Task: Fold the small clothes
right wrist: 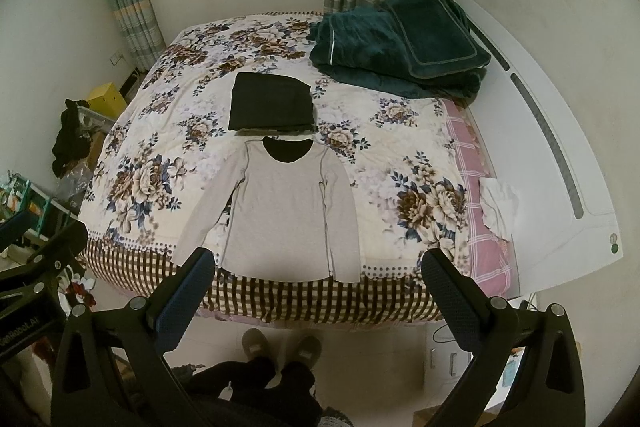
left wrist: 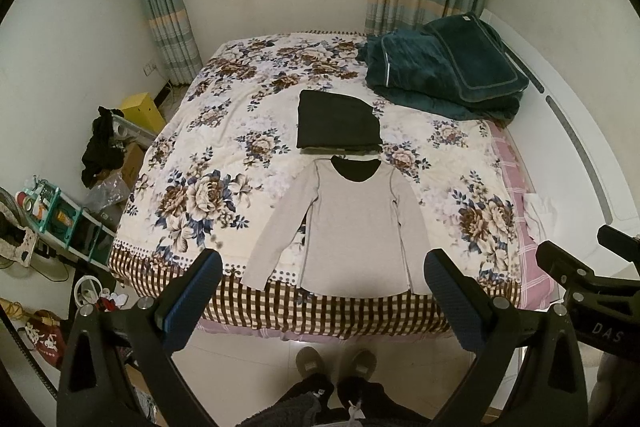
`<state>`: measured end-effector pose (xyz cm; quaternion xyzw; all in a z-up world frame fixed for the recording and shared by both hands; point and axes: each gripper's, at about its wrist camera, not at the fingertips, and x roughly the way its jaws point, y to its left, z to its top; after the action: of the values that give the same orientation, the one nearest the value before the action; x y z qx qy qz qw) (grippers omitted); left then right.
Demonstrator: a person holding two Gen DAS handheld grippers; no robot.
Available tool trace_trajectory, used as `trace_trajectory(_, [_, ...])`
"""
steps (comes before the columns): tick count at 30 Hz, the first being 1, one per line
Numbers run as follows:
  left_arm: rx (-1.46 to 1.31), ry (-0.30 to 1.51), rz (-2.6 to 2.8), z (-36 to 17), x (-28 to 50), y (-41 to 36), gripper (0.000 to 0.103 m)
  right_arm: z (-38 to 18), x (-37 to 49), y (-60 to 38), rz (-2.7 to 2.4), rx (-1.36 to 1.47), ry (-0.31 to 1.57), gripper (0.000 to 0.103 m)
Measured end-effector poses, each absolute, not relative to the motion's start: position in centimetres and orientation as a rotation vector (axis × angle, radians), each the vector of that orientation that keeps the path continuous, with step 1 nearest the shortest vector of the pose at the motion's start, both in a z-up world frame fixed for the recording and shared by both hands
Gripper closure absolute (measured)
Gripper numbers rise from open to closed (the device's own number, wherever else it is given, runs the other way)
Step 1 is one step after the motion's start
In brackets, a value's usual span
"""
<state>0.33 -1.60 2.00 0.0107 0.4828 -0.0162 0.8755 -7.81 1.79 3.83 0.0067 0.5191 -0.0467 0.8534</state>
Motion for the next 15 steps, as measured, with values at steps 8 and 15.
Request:
trace_trajectory(8, [0.021, 1.004, -0.032, 1.96, 0.19, -1.57, 0.0, 3.91, -7.78, 1.89, -0.098, 0.012, 1.091, 0.0])
trace_trajectory(15, [0.018, 1.006, -0.03, 2.25, 0.36, -1.92, 0.0, 4.3, -8.0, 1.99, -0.093, 0.012, 1.092, 0.0])
